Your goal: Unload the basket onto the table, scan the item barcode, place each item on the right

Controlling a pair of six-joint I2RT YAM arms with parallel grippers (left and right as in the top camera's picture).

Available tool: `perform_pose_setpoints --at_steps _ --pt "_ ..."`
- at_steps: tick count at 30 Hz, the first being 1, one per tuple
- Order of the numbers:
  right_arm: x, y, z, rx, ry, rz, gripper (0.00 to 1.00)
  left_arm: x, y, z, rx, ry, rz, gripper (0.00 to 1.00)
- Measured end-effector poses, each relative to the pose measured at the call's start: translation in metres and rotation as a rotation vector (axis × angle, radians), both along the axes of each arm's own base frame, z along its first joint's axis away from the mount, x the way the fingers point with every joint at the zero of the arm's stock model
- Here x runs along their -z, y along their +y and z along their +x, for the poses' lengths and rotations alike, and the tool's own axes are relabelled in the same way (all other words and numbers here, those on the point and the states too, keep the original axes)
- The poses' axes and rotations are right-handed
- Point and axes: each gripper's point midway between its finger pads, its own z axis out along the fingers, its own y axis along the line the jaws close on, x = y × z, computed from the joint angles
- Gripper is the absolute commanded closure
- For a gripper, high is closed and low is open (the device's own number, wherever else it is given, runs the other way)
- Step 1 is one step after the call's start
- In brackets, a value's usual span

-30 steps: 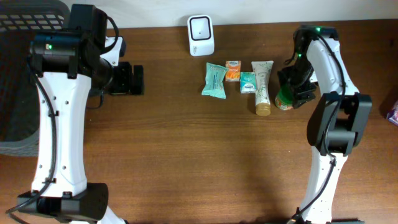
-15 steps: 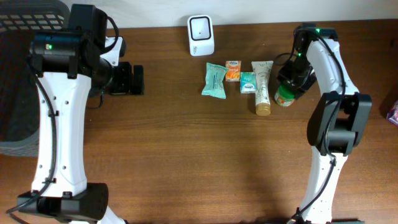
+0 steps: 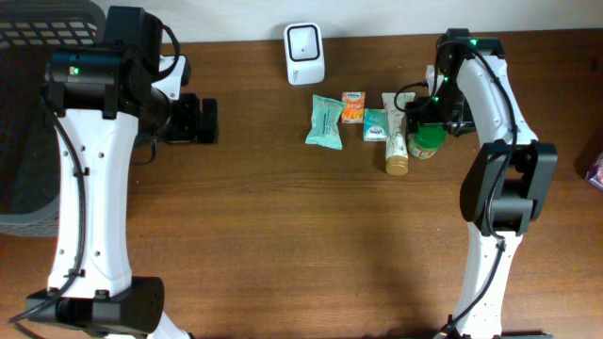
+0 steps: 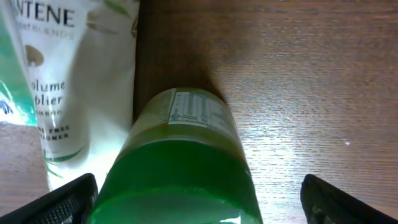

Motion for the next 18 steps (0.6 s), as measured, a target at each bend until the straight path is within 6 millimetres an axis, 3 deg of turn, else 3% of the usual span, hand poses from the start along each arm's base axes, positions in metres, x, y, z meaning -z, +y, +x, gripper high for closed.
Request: perform_pose_setpoints --at_steps 4,9,13,18 --pt "0.0000 -0.0001 0.0004 0.104 -0.001 -0.003 0.01 0.0000 -0.0001 0.0000 0.000 0.000 0.000 0.01" --pt "-0.0003 0.0003 -0.0082 0.433 0.035 -0.017 0.00 0.0000 -0.0001 0.0000 0.000 0.000 0.000 0.01" --pt "-0.0002 0.0003 -0.0079 0.631 0.034 -0.025 0.12 0.0000 0.0000 0.0000 0.000 0.000 0.000 0.01" --pt "0.0066 -0.0003 -0.0046 0.695 0.020 -0.026 0.14 0.0000 0.0000 0.0000 0.000 0.000 0.000 0.01"
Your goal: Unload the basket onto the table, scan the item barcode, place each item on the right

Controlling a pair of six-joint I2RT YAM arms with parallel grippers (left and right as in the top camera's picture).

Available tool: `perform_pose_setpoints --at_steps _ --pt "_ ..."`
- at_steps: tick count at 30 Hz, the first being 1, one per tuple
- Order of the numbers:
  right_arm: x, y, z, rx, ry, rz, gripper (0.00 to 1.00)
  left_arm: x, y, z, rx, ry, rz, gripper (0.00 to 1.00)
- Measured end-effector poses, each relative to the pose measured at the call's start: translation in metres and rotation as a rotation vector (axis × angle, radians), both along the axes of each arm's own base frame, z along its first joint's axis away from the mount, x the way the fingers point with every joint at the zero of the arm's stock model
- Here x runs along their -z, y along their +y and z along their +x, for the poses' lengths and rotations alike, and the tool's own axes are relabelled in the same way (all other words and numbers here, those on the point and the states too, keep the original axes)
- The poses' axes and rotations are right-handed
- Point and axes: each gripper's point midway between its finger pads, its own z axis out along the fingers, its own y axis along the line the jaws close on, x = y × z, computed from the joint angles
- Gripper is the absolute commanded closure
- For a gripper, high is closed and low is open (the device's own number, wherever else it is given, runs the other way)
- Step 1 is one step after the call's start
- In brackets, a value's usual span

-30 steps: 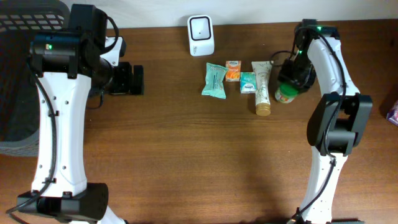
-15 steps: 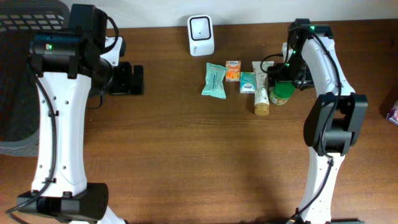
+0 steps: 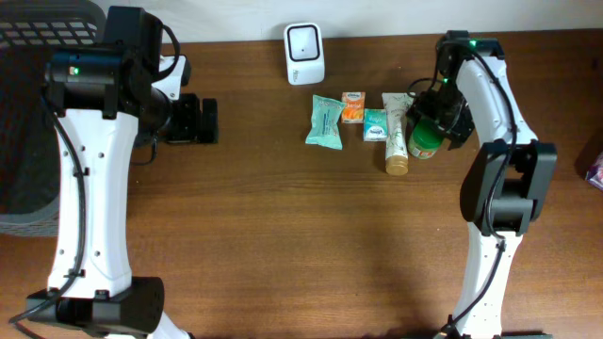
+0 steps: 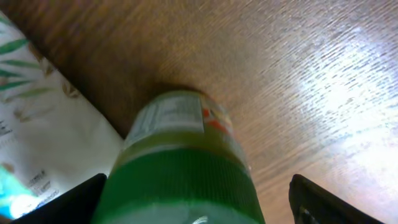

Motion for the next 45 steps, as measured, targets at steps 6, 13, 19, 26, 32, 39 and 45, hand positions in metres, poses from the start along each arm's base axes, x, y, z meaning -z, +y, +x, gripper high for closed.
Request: perform_pose_setpoints --at_steps 6,13,19,26,32,39,45 --pt "0.019 0.000 -0.009 -0.021 0.034 0.003 0.23 0.000 0.000 0.000 0.000 0.000 0.000 0.01" --pt "0.019 0.002 -0.013 -0.090 0.047 0.017 0.31 0.000 0.000 0.000 0.000 0.000 0.000 0.01" --pt "0.012 0.005 -0.012 -0.142 0.045 0.038 0.37 0.000 0.000 0.000 0.000 0.000 0.000 0.01" --pt "0.010 0.005 -0.017 -0.168 0.065 0.043 0.43 0.000 0.000 0.000 0.000 0.000 0.000 0.01" --pt "-0.020 0.005 -0.006 -0.193 0.022 0.039 0.42 0.000 0.000 0.000 0.000 0.000 0.000 0.01" --pt "-0.056 0.005 0.008 -0.229 -0.059 0.030 0.41 0.000 0.000 0.000 0.000 0.000 0.000 0.01" --pt "-0.017 0.004 0.001 -0.239 -0.007 0.032 0.41 0.000 0.000 0.000 0.000 0.000 0.000 0.01"
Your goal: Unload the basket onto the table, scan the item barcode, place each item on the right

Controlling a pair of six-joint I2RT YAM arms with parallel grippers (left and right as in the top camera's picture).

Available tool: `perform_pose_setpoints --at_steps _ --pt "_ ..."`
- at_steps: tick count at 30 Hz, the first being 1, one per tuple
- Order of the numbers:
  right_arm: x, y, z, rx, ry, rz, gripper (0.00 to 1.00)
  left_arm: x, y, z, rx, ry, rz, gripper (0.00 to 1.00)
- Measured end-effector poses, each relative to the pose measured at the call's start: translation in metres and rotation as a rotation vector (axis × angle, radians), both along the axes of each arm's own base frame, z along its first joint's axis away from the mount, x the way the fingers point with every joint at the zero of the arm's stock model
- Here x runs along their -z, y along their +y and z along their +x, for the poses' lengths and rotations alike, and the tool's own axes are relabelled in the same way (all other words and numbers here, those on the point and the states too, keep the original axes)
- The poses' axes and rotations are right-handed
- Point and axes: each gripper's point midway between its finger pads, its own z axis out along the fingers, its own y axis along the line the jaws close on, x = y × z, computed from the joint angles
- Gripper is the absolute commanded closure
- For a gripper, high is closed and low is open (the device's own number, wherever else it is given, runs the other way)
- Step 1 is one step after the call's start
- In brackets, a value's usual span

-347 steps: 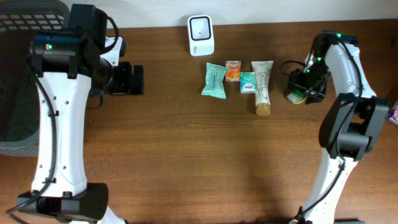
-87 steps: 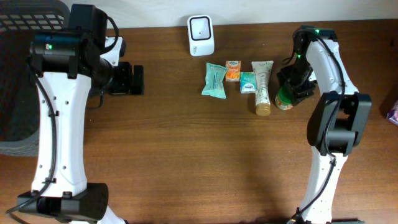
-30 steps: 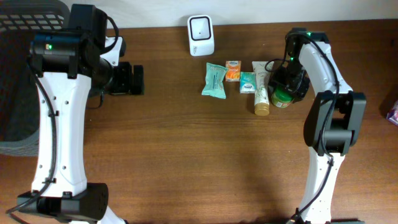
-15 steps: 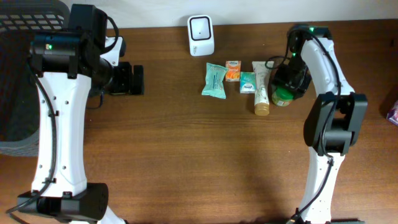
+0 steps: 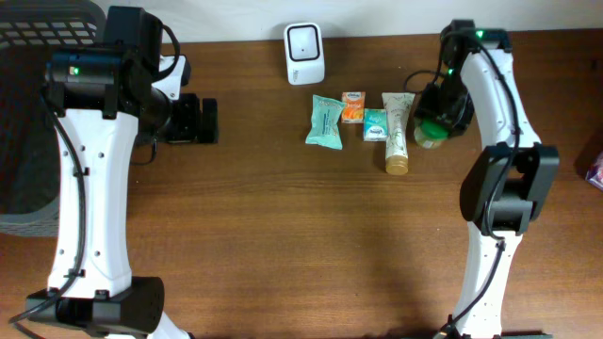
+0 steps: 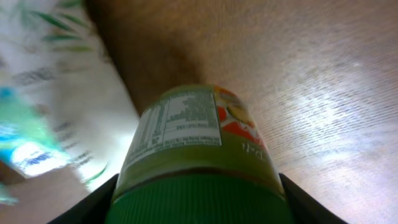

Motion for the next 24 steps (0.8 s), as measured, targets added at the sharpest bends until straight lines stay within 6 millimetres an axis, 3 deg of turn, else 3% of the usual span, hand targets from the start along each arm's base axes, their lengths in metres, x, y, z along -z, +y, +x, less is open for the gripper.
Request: perform_pose_setpoints --at_steps 2,3,5,6,11,14,18,24 --pt "0.017 0.000 -0.004 0.000 0.019 0.001 0.40 0.000 0.000 0.000 0.000 0.000 0.000 0.01" --pt "0.029 0.000 -0.008 -0.001 0.036 0.000 0.32 0.000 0.000 0.000 0.000 0.000 0.000 0.01" --pt "0.030 -0.001 -0.007 -0.007 0.029 -0.003 0.09 0.000 0.000 0.000 0.000 0.000 0.000 0.01" --pt "0.031 -0.001 -0.005 -0.007 0.021 -0.007 0.06 0.000 0.000 0.000 0.000 -0.001 0.000 0.01" --pt "0.029 -0.003 -0.012 -0.053 0.050 -0.013 0.05 0.000 0.000 0.000 0.000 0.000 0.000 0.01" --pt "0.014 -0.003 -0.008 -0.111 0.035 -0.011 0.07 0.000 0.000 0.000 0.000 0.000 0.000 0.01" --pt "0.011 -0.003 -0.011 -0.130 0.049 -0.008 0.21 0.000 0.000 0.000 0.000 0.000 0.000 0.01" --pt "0.012 -0.003 -0.009 -0.131 0.042 -0.009 0.23 0.000 0.000 0.000 0.000 0.000 0.000 0.01"
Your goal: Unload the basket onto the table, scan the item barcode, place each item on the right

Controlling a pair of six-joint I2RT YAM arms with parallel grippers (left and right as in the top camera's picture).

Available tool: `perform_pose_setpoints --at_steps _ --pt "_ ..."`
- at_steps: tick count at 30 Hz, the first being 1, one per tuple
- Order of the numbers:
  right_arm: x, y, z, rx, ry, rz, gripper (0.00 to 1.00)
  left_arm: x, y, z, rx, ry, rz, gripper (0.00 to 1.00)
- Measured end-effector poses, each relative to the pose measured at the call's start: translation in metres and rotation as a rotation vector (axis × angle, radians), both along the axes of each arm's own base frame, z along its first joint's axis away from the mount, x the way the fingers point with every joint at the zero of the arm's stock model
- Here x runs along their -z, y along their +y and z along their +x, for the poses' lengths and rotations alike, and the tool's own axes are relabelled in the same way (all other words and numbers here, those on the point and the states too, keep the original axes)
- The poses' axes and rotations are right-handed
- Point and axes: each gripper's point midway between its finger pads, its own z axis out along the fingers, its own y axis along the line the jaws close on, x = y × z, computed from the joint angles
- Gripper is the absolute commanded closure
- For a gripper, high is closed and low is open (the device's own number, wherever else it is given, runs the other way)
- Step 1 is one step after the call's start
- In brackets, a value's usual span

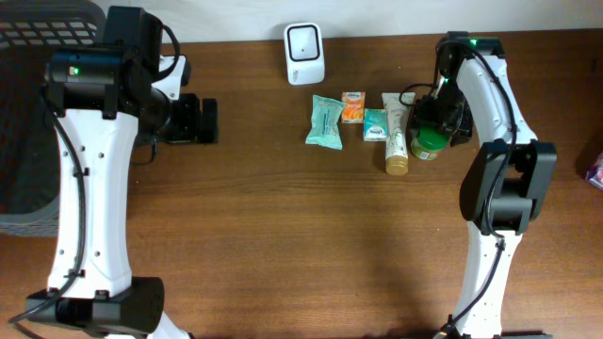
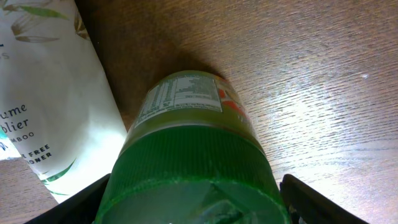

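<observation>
A green jar (image 1: 429,143) with a green ribbed lid (image 2: 193,180) and a nutrition label stands on the table, right of a white Pantene tube (image 1: 396,132). My right gripper (image 1: 435,118) is over it, and its black fingers (image 2: 81,202) press both sides of the lid, so it is shut on the jar. The jar's base is on the wood or just above it. The white barcode scanner (image 1: 304,54) stands at the back centre. My left gripper (image 1: 193,121) rests at the far left, away from the items; its jaws cannot be made out.
A teal pouch (image 1: 323,121), a small orange box (image 1: 352,106) and a small teal packet (image 1: 375,124) lie in a row left of the tube. A dark basket (image 1: 38,104) sits at the left edge. Bare wood (image 1: 301,235) fills the front.
The jar was held up and further back, tilted away from the tube. Now it is lower and nearer the front, upright beside the tube, with my right gripper still around its lid.
First my right gripper was open, its fingers wide on either side of the jar's lid. Then they stood closer to the lid. Later they gripped it with the jar raised and shifted back. Now the jar is down beside the tube again. The left arm never moved.
</observation>
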Motion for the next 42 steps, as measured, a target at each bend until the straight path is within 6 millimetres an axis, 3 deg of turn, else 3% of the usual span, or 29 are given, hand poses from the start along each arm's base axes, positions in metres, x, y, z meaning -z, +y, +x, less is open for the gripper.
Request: perform_pose_setpoints --at_steps 7,11,18,22,25,32,36,37,42 --pt "0.002 0.000 0.004 0.001 -0.014 -0.001 0.22 0.000 0.000 0.000 0.000 0.000 0.000 0.01" --pt "0.014 0.000 0.000 0.000 -0.002 0.000 0.22 0.000 0.000 0.000 0.000 0.000 0.000 0.01" --pt "0.023 0.000 -0.002 0.000 0.007 0.001 0.43 0.000 0.000 0.000 0.000 0.000 0.000 0.01" --pt "0.020 0.000 -0.004 0.000 0.013 0.001 0.41 0.000 0.000 0.000 0.000 0.000 0.000 0.01" --pt "0.002 0.000 0.001 0.000 0.001 0.000 0.41 0.000 0.000 0.000 0.000 0.000 0.000 0.01" --pt "-0.076 0.001 0.047 -0.004 -0.241 -0.004 0.38 0.000 0.000 0.000 0.000 0.000 0.000 0.01" --pt "-0.105 0.033 0.089 -0.050 -0.441 0.090 0.38 0.000 0.000 0.000 0.000 0.001 0.000 0.01" --pt "-0.114 0.054 0.108 -0.087 -0.528 0.140 0.39 0.000 0.000 0.000 0.000 0.000 0.000 0.01" --pt "-0.150 0.135 0.150 -0.194 -0.771 0.258 0.38 0.000 0.000 0.000 0.000 0.000 0.000 0.01"
